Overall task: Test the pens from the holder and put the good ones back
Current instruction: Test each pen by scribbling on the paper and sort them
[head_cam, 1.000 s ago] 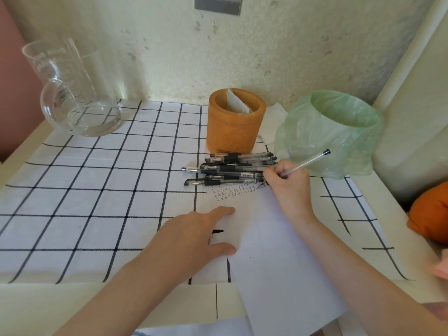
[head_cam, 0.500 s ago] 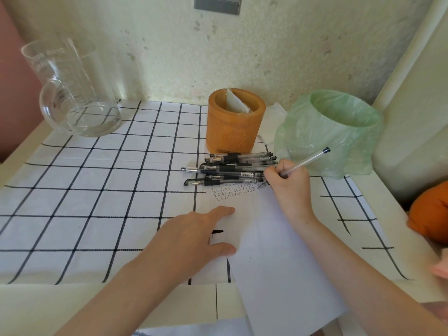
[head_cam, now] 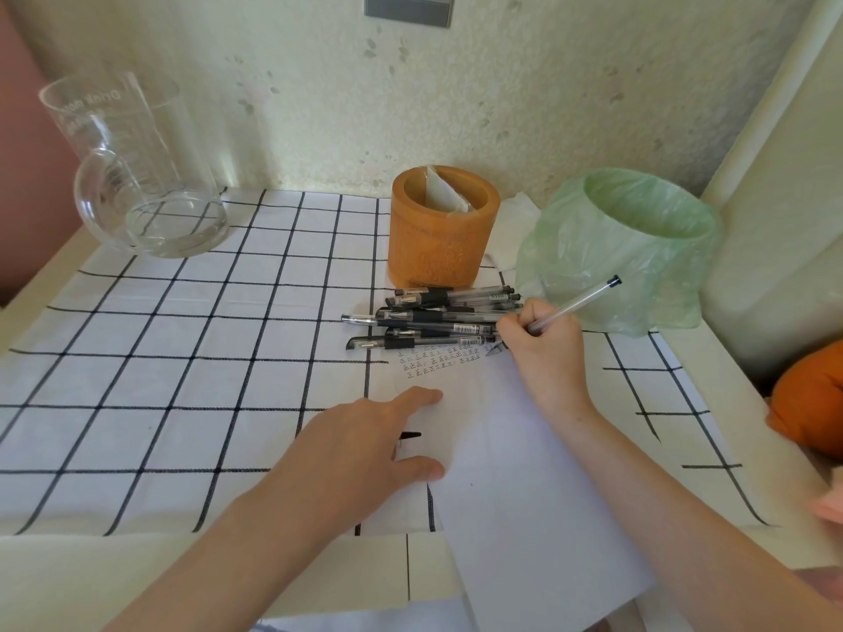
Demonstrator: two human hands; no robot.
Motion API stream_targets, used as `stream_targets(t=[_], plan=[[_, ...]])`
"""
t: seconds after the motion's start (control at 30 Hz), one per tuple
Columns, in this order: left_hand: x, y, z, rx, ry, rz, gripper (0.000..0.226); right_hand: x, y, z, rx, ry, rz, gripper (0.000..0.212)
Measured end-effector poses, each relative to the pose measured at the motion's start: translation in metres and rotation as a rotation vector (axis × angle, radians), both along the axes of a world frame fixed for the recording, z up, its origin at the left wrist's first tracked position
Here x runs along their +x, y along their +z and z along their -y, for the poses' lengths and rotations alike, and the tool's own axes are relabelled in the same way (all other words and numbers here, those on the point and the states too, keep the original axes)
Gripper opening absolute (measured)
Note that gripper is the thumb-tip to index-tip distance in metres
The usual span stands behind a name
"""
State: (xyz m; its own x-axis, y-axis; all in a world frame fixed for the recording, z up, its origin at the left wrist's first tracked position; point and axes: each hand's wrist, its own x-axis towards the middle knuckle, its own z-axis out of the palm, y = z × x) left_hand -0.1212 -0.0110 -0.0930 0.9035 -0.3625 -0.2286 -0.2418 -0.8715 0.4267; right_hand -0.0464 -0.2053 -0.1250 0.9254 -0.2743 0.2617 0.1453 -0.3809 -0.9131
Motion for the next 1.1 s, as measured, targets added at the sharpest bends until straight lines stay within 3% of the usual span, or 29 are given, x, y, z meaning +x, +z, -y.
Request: stream_targets(t=[0.23, 0.4, 0.5, 0.7, 1.1], plan=[[0.0, 0.003, 0.001, -0.065, 0.026, -0.042, 0.062, -0.006, 0.018, -0.004, 0.107, 0.044, -0.08, 0.036], [0.004, 0.01, 0.001, -0.559, 0.213, -0.087, 0.044, -0.033, 0.06, -0.007, 0.452, 0.346, -0.231, 0.027], [0.006, 0.014, 0.002, -0.722, 0.234, -0.08, 0.049, -0.043, 0.067, -0.006, 0.564, 0.453, -0.341, 0.031], [0.005, 0.016, 0.004, -0.872, 0.211, -0.016, 0.063, -0.045, 0.066, -0.009, 0.537, 0.456, -0.337, 0.012], [0.007, 0.018, 0.004, -0.952, 0.254, -0.006, 0.053, -0.045, 0.063, -0.014, 0.505, 0.47, -0.349, 0.011]])
